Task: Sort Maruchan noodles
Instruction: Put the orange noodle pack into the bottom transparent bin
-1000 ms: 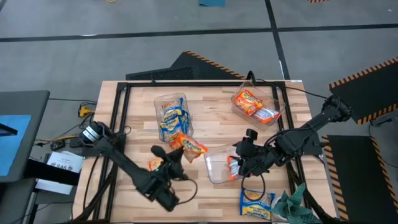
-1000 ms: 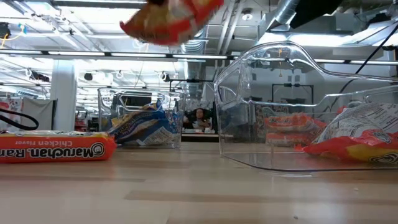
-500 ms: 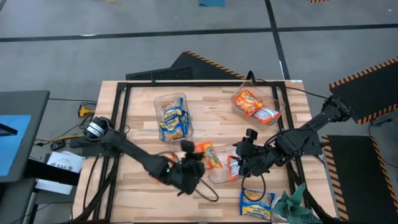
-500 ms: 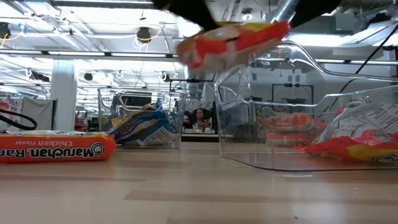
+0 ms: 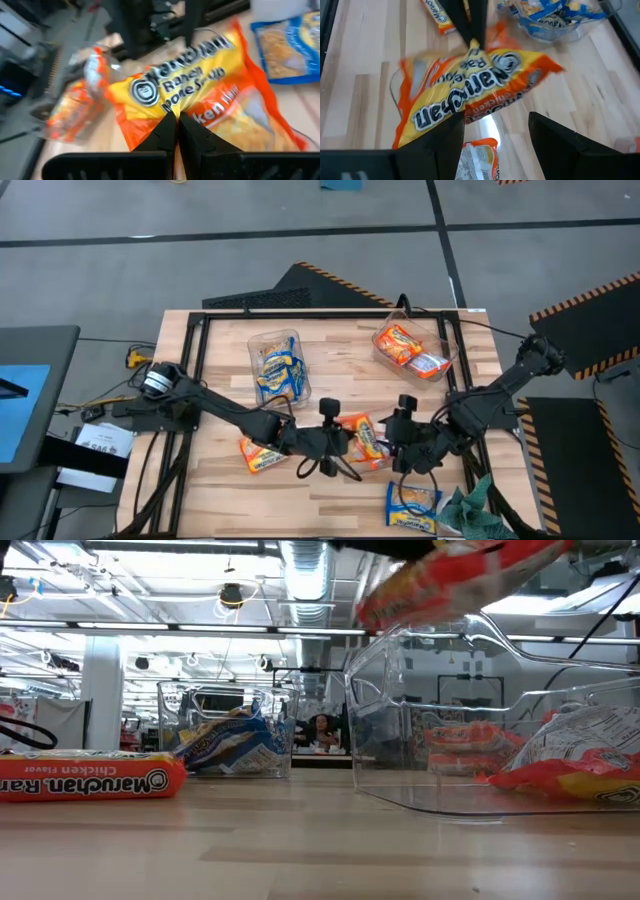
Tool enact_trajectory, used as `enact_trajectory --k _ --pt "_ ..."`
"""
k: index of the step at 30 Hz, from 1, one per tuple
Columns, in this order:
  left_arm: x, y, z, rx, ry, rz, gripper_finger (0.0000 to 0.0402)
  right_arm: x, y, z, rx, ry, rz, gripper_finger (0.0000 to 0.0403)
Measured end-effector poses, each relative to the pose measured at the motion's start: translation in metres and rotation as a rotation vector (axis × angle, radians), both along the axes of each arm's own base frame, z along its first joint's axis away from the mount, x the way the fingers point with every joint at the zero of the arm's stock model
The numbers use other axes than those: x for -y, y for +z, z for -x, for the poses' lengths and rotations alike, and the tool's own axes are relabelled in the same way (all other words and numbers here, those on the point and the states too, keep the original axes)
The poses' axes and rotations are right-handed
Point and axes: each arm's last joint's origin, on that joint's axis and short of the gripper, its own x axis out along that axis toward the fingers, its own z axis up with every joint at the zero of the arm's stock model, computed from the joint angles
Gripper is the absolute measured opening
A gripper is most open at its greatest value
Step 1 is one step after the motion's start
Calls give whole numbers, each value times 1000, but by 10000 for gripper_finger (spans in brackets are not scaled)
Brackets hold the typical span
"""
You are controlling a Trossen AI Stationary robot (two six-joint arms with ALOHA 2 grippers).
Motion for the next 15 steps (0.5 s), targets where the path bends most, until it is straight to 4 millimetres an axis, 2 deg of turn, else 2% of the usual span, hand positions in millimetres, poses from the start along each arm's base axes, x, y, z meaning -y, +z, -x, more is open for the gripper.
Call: enact_trajectory --k 8,15 --pt "-8 1 -4 23 9 65 6 -2 1 2 26 -17 25 244" --pt "-11 1 -5 32 25 88 68 -1 1 1 31 -26 29 244"
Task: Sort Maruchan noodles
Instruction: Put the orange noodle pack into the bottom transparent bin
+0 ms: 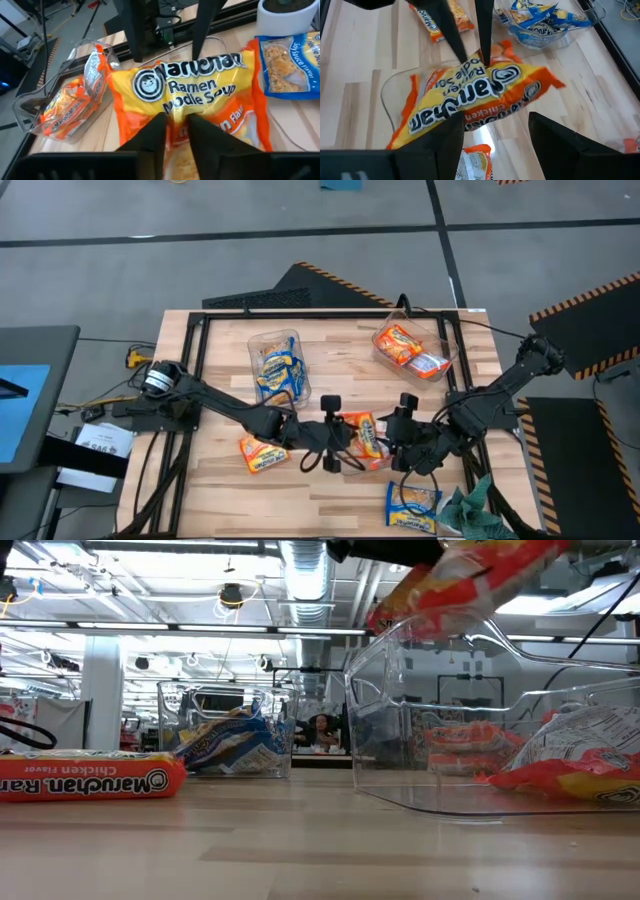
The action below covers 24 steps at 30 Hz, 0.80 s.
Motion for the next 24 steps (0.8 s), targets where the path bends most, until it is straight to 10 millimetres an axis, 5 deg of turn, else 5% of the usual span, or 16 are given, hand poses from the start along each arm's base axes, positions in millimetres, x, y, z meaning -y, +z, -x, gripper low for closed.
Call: enact_trajectory --k 11,19,24 --pt "7 3 12 -50 55 -65 157 2 -2 3 -34 -11 17 244" --pt "18 53 78 -96 116 106 160 2 -2 3 -33 -26 3 244" --pt "39 48 127 -31 169 135 160 3 -2 2 -18 -41 -17 244"
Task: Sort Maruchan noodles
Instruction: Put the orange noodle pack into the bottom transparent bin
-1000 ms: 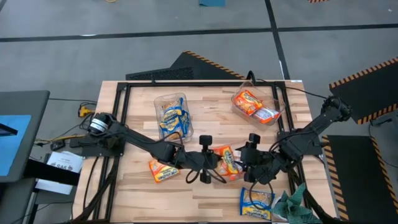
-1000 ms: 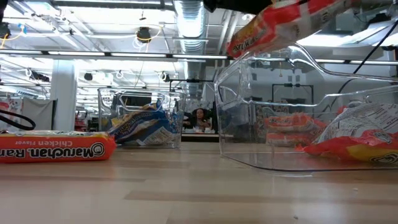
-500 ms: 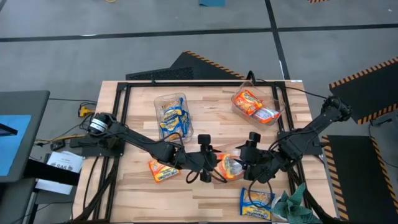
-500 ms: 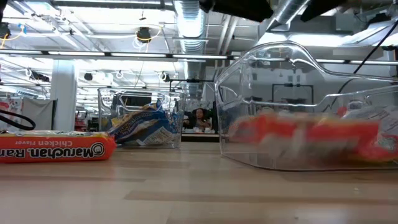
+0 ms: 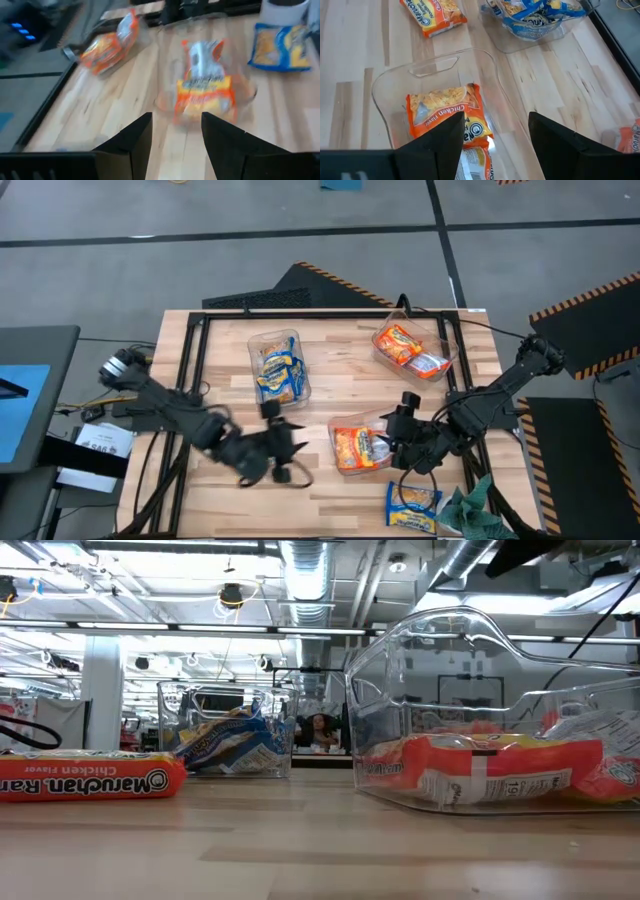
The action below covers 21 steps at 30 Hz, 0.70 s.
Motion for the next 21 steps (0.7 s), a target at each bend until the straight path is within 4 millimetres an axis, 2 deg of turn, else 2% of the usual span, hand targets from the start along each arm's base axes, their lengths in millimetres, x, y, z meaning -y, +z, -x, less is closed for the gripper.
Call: enact_trajectory --k 5,9,12,14,17,21 --pt "12 -50 46 93 74 -2 161 -1 2 -2 32 -7 -13 244" --pt "5 -87 68 76 71 161 161 -2 4 -5 80 -38 -31 244" --pt "-3 -106 71 -41 49 403 160 -3 4 -7 103 -45 -35 244" --pt "-7 -116 72 -120 45 495 160 -6 2 -10 114 -49 -29 244" --pt "-8 -125 71 -187 38 535 160 -9 3 -8 127 -41 -23 244" --pt "-7 -126 69 -193 6 516 160 -16 -4 -9 114 -27 -13 244"
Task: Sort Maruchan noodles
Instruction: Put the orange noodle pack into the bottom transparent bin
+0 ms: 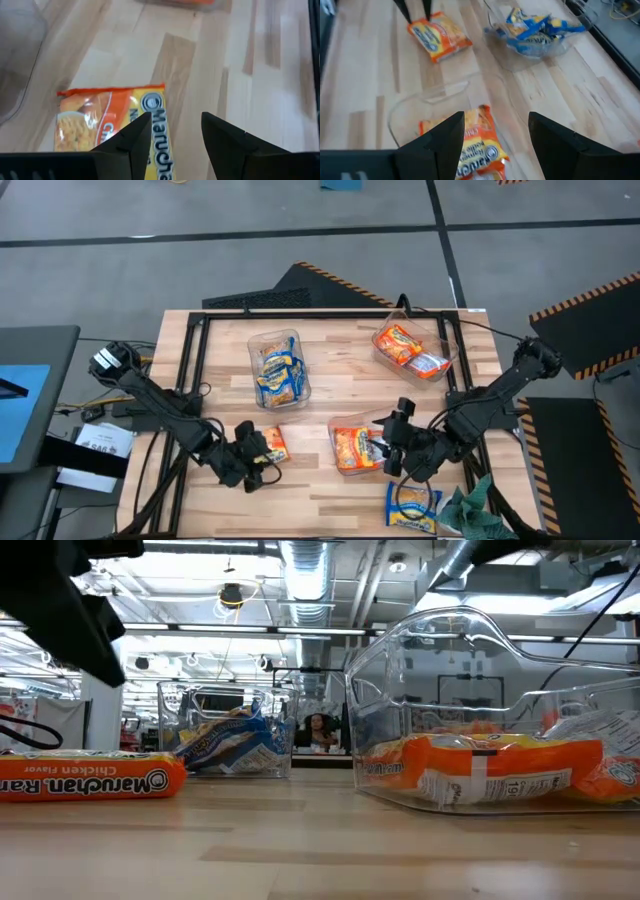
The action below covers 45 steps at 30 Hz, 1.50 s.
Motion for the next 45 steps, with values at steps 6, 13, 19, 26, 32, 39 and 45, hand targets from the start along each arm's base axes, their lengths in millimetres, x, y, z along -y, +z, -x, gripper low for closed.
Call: enact_trajectory --k 6,13,19,26,32,39,45 --pt "7 -10 -6 -18 -39 -46 160 -17 -17 -2 -21 9 69 244" --pt "15 -20 -27 -155 -85 -116 160 -28 -34 -8 -35 -11 96 244" --pt "18 -21 -38 -296 -61 -196 160 -24 -28 -7 -9 -38 68 244" --pt "18 -36 -44 -367 -26 -227 160 -23 -23 -5 23 -54 35 244" --pt "8 -41 -49 -388 19 -246 160 -23 -23 -5 26 -55 32 244" --pt "-1 -48 -51 -444 90 -240 131 -23 -22 -5 28 -55 30 244" --pt "-8 -60 -60 -521 84 -204 49 -24 -22 -5 33 -53 26 244"
